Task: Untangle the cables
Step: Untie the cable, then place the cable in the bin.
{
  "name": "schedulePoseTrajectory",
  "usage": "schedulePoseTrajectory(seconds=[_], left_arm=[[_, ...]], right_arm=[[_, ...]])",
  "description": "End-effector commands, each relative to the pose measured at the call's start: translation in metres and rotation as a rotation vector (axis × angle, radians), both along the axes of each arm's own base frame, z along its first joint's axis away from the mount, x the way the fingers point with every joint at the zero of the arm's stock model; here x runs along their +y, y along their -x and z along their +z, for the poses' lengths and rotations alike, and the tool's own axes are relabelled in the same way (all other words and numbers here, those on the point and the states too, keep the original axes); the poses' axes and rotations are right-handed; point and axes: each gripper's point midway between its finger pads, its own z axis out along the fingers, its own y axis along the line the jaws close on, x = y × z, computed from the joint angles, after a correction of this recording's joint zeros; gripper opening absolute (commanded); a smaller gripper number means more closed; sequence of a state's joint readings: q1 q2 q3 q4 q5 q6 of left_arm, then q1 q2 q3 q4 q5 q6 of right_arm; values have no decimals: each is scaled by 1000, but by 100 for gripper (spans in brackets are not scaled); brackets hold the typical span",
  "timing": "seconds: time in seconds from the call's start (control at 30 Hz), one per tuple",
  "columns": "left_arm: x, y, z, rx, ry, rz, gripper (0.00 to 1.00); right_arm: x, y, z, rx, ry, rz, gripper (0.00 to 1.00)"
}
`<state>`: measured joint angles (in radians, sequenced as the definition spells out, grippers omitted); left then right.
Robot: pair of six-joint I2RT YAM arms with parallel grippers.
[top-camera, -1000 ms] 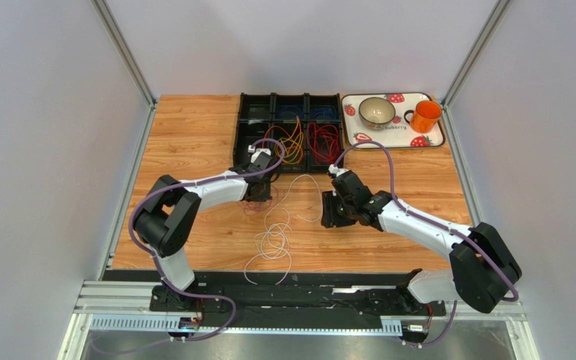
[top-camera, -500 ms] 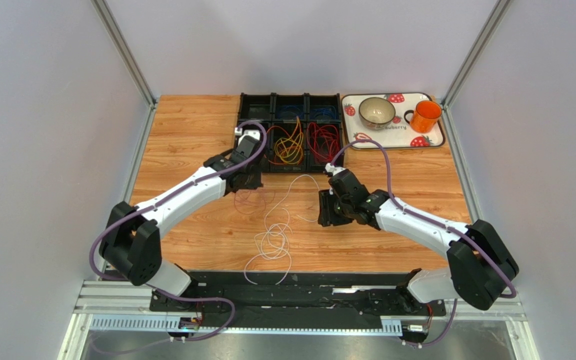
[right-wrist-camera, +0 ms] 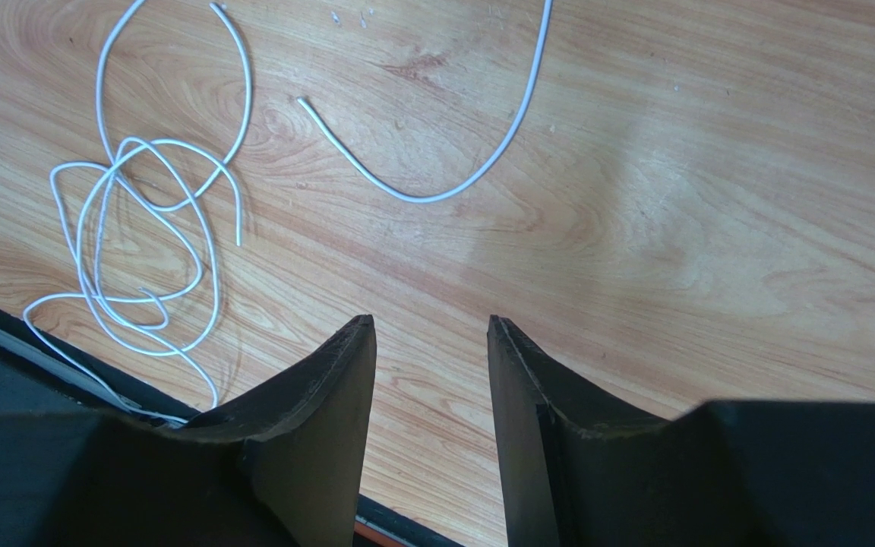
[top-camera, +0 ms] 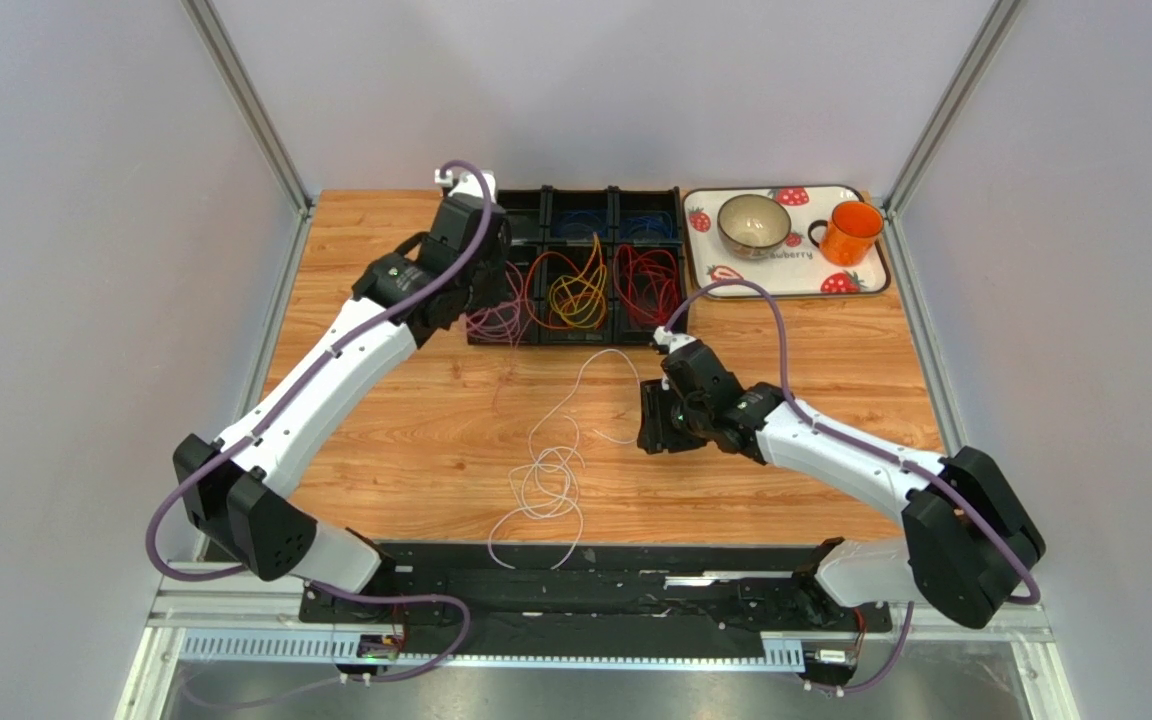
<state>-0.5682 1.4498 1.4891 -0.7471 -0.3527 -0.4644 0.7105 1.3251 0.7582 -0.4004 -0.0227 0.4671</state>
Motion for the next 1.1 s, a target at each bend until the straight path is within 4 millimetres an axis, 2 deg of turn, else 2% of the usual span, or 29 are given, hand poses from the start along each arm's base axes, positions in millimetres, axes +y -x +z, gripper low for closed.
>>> schedulePoseTrajectory(seconds=[0.0, 0.03, 0.1, 0.23, 0.37, 0.53, 0.63, 0.77, 1.07], left_arm=[[9, -17, 45, -81, -12, 12, 0], [10, -19, 43, -70, -25, 16, 0], [13, -27, 59, -100, -16, 26, 0], [17, -42, 68, -113, -25, 44, 0], [24, -61, 70, -114, -9, 72, 0], [19, -88, 67, -104, 51, 48, 0], [24, -101, 65, -97, 73, 61, 0], [31, -114, 54, -83, 89, 78, 0], [25, -128, -13, 31, 110, 76, 0]], right_arm=[[0, -4, 8, -51, -19, -8, 45], [0, -4, 9, -54, -20, -5, 45], [-1, -3, 8, -54, -16, -2, 45], [-1, -2, 9, -58, -16, 2, 45], [-2, -2, 8, -62, -14, 7, 45], [-3, 0, 8, -61, -13, 7, 45], [-5, 1, 6, -59, -11, 8, 45], [-6, 3, 6, -60, -10, 9, 44], [-6, 2, 5, -55, -6, 9, 45]])
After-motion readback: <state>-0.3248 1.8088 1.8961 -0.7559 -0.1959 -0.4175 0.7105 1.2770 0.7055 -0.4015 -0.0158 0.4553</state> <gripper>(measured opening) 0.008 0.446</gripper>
